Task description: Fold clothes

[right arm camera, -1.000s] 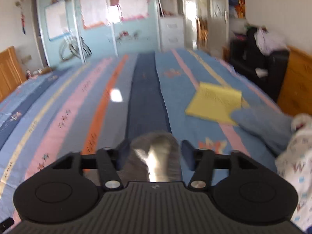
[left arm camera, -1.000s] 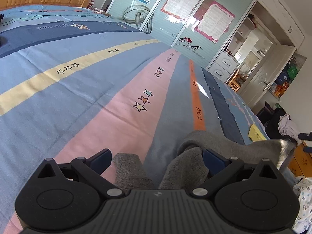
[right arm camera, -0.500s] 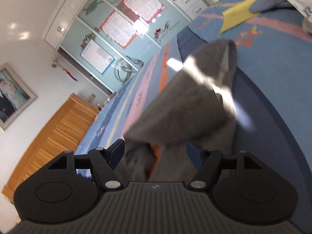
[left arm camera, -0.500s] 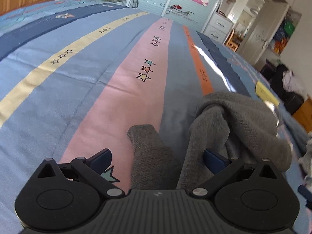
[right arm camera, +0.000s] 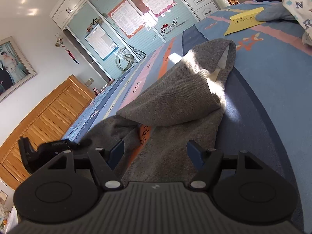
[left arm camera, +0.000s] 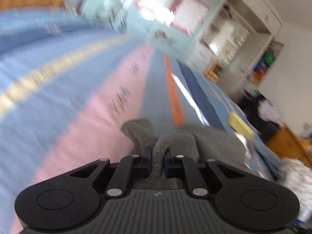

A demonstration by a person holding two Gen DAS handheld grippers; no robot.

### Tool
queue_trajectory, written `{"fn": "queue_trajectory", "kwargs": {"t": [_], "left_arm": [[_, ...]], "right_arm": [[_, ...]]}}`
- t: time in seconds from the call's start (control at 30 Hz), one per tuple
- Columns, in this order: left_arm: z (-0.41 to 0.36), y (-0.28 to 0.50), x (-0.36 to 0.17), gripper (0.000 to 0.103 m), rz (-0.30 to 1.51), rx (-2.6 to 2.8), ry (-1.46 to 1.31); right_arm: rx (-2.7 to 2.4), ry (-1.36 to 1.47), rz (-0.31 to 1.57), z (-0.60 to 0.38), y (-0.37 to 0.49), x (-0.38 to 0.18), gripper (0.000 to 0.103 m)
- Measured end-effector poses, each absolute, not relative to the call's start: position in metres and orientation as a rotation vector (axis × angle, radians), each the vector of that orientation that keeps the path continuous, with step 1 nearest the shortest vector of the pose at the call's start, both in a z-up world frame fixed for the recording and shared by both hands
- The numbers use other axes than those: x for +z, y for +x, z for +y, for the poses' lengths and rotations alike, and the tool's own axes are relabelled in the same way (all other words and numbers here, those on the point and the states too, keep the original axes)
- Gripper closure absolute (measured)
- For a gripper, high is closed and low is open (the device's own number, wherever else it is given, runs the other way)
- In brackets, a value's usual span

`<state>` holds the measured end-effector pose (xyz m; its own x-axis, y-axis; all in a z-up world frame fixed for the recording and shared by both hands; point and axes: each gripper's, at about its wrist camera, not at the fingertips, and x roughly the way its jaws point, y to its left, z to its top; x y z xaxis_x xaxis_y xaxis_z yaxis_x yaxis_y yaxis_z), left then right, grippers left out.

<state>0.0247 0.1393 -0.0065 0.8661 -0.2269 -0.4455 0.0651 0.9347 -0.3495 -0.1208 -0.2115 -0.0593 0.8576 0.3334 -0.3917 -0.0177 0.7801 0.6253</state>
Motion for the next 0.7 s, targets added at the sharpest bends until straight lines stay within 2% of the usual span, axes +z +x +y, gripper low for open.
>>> {"fn": "queue_trajectory", "kwargs": {"t": [0.17,0.27,0.37,0.43,0.6,0.7], "left_arm": [[0.115,-0.001,0.015,0.091,0.238,-0.004,-0.098],[0.094,-0.001,0.009,0.089,0.307,-0.037,0.045],[0.108,-0.004,0.006,0.081,0.337,-0.078,-0.036],[0.120,-0.006,0.004,0.079,0.346,-0.108,-0.104],[0.149,-0.013,0.001,0.042,0.369,-0.182,-0.276],[0.167,-0.016,-0.002,0.039,0.382,-0.226,-0.379]], "right_arm": [[0.199,0.654,0.530,-0.209,-0.124,-0.068,0.031],[0.201,0.658,0.541,-0.209,-0.122,-0.071,0.031],[0.197,0.676,0.541,-0.211,-0.123,-0.072,0.031],[0.198,0.680,0.539,-0.211,-0.123,-0.072,0.031],[0.204,0.706,0.543,-0.211,-0.126,-0.074,0.031],[0.211,0.722,0.552,-0.208,-0.126,-0.078,0.030]]}}
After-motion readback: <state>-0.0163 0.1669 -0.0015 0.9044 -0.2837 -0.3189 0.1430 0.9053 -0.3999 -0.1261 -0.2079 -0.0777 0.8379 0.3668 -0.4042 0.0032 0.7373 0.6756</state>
